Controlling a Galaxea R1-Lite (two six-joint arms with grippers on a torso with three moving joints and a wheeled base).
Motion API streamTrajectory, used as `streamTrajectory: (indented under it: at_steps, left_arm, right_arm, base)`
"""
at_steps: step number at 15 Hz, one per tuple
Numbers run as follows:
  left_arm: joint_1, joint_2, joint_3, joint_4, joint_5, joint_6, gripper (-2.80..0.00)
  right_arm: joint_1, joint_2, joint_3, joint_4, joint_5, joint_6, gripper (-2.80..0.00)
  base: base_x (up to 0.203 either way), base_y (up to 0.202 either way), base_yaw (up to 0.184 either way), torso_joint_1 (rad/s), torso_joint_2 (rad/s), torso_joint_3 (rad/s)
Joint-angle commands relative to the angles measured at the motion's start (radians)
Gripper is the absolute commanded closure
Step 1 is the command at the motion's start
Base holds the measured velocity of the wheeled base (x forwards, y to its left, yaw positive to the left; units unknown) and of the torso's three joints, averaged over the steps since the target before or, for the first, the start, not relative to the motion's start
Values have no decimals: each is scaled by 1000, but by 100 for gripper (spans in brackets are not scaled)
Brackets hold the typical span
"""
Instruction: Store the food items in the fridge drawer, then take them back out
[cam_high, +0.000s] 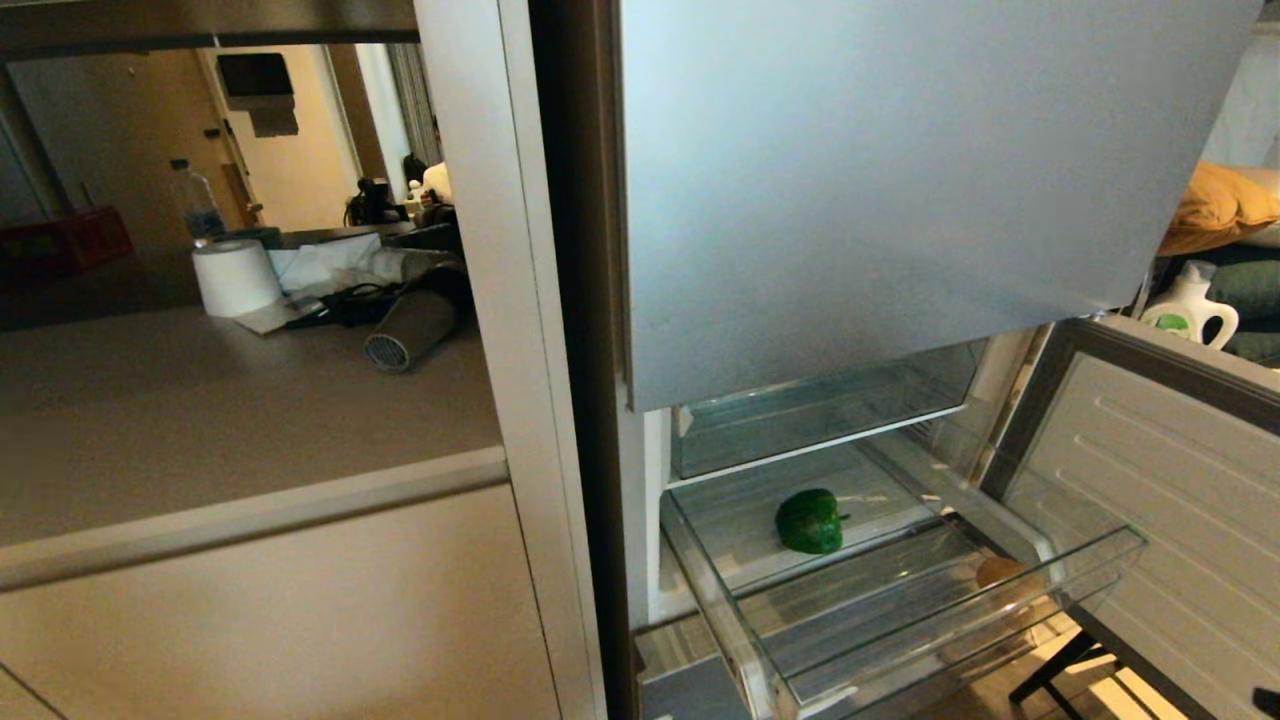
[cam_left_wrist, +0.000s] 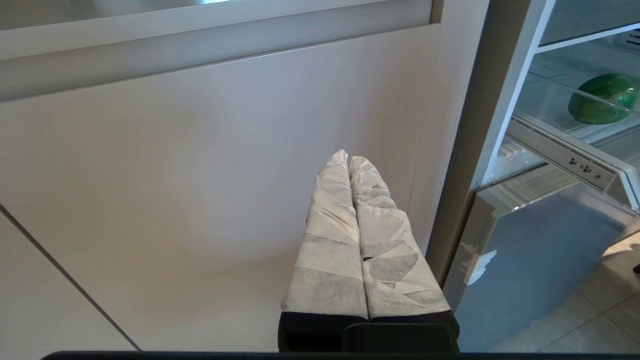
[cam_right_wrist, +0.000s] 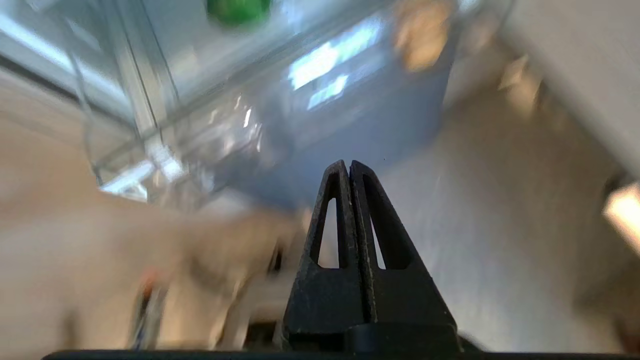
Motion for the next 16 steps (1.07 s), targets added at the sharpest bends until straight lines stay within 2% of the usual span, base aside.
streamTrajectory:
  at_steps: [1,4,7,10,14,16]
  left_arm:
    - [-1,2,11,-1,-2,5,0]
    - [1,2,11,-1,1,-1,0]
    - [1,2,11,-1,1,0,0]
    - [1,2,11,-1,1,-1,0]
    - [1,2,11,-2,1,-1,0]
    - [-1,2,11,-2,1,-21,0]
  right_arm:
    - [1,238,-10,-11,18,10,0]
    - [1,346,-5,-56,92,15,0]
    - [1,478,-2,-120,98,-4,0]
    - [2,634,-8,-201,98,-69,0]
    - [3,778,-16,-309,97,-107,0]
    - [3,840,-19,-339,97,-127,0]
  base:
    - [0,0,0,0,0,0]
    - [0,0,0,0,0,0]
    - [0,0,0,0,0,0]
    - [0,0,0,0,0,0]
    - [0,0,0,0,0,0]
    - [0,0,0,0,0,0]
